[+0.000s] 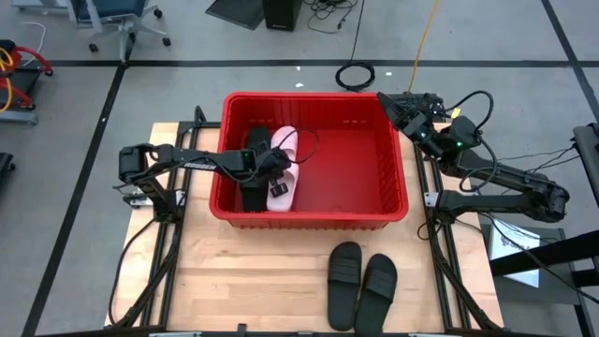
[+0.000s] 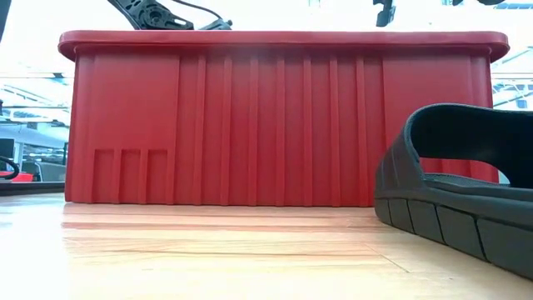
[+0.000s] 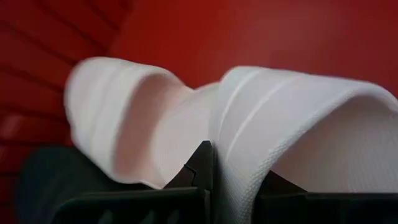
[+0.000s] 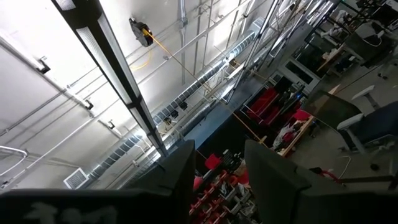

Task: Pick and place slides into bin
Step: Put the pink slide into the red bin

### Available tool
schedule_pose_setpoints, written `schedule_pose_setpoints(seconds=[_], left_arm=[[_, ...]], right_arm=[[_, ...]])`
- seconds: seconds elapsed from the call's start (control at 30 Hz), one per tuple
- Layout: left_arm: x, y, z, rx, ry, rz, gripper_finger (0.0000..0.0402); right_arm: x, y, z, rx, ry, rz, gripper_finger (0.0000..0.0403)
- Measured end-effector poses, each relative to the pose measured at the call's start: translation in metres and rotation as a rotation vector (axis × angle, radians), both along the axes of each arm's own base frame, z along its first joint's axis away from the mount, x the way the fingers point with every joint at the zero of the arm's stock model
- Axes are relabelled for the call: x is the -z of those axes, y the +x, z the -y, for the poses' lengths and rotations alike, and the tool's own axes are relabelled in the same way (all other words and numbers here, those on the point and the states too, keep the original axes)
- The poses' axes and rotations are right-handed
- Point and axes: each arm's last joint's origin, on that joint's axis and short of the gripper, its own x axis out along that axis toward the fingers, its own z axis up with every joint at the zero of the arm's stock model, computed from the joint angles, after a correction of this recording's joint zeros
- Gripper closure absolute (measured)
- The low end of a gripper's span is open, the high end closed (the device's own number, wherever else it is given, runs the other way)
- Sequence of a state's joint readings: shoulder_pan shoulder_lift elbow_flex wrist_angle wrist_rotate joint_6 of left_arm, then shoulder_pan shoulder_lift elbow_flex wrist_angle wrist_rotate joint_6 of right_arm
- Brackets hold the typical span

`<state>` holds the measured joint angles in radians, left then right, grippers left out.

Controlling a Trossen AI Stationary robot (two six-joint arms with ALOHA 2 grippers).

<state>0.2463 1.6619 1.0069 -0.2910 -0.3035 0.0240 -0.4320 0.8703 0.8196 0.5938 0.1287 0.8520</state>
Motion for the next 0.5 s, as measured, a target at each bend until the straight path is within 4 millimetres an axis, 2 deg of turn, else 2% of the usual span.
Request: schedule_pose_setpoints(seconds=[0.2,0.5], left_arm=[[0.0004,-0.001,-0.0001,-0.011,-0.001,-0.011,0.0364],[-0.0006,-0.0016,-0.0057,-0.117,-0.021,0.042,0.0269]], right_arm=[[0.0,0.0001,-0.0001,-0.002,-0.002,-0.001,0.0273],[0.0001,0.0001,-0.0001,-0.004,-0.004,-0.003,0.0273]])
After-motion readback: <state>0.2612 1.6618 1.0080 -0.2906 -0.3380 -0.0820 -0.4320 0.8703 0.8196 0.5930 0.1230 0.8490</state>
